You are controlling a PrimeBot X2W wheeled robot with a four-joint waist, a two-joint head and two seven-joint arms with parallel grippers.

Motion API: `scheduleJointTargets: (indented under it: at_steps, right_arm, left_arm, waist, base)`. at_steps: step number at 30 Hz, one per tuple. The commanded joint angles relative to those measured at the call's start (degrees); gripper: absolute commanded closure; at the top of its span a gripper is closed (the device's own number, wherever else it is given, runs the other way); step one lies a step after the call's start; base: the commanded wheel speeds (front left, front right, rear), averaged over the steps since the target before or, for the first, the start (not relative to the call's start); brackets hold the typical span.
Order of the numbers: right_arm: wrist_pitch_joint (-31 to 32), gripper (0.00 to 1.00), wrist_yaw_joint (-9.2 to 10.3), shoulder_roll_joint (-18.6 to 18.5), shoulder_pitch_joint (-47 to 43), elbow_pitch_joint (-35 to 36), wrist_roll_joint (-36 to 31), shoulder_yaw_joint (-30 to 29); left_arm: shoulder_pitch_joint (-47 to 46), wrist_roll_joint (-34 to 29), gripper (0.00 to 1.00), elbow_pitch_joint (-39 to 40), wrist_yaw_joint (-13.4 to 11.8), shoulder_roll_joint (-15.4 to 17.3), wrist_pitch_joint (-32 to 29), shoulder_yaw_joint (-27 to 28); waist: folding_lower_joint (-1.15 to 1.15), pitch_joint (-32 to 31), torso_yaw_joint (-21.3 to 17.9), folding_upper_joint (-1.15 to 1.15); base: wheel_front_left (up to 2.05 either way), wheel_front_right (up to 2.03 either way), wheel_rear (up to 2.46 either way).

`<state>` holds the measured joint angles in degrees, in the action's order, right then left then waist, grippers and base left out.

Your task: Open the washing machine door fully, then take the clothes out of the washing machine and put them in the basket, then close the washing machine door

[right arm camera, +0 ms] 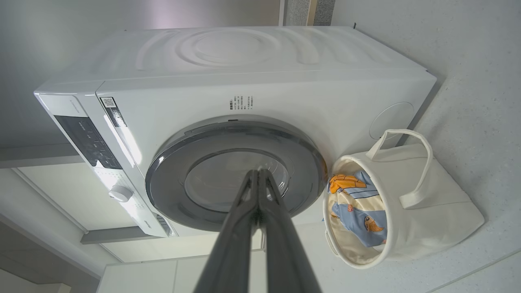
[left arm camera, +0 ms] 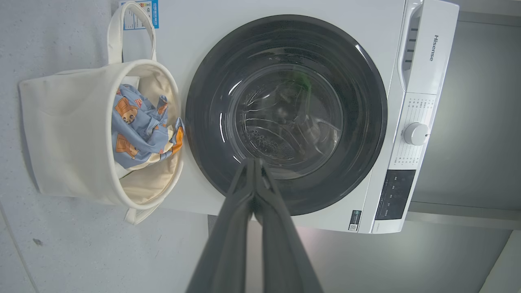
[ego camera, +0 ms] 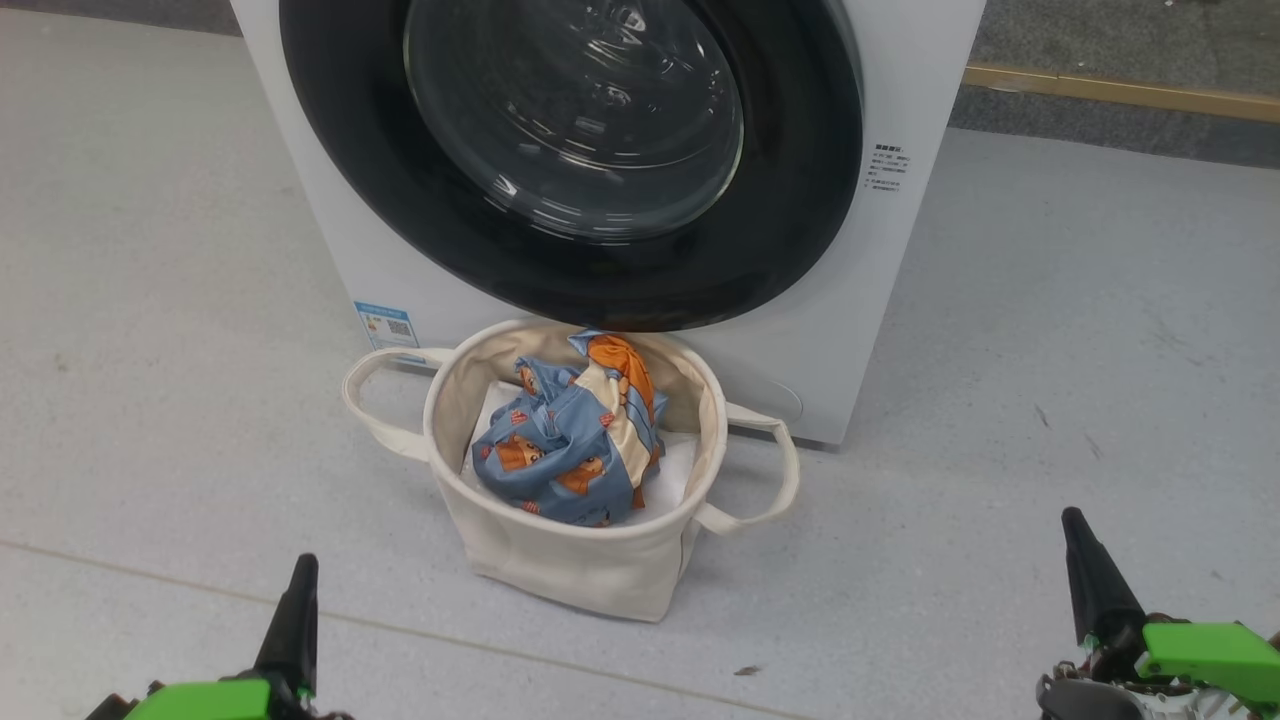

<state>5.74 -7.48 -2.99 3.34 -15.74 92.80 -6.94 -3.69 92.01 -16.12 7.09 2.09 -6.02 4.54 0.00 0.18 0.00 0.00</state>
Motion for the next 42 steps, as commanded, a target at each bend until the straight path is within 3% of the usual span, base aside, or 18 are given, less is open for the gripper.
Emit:
scheduleJointTargets:
  at_steps: [1, 42]
  right_arm:
    - [0.34, 1.0, -0.01, -0.28, 2.79, 1.74, -0.21, 0.93]
    - [0.54, 1.0, -0.01, -0.1, 2.82, 1.73, -0.43, 0.67]
  left_arm:
    - [-2.5, 0.17, 1.0, 2.08, 0.4, 0.78, -0.47, 1.97]
    - [-2.49, 0.17, 1.0, 2.08, 0.4, 0.78, -0.46, 1.97]
  waist:
    - [0.0, 0.0, 0.0, 0.0]
    - [0.0, 0.0, 0.0, 0.0]
  base:
    - [0.0, 0.0, 0.0]
    - [0.0, 0.0, 0.0]
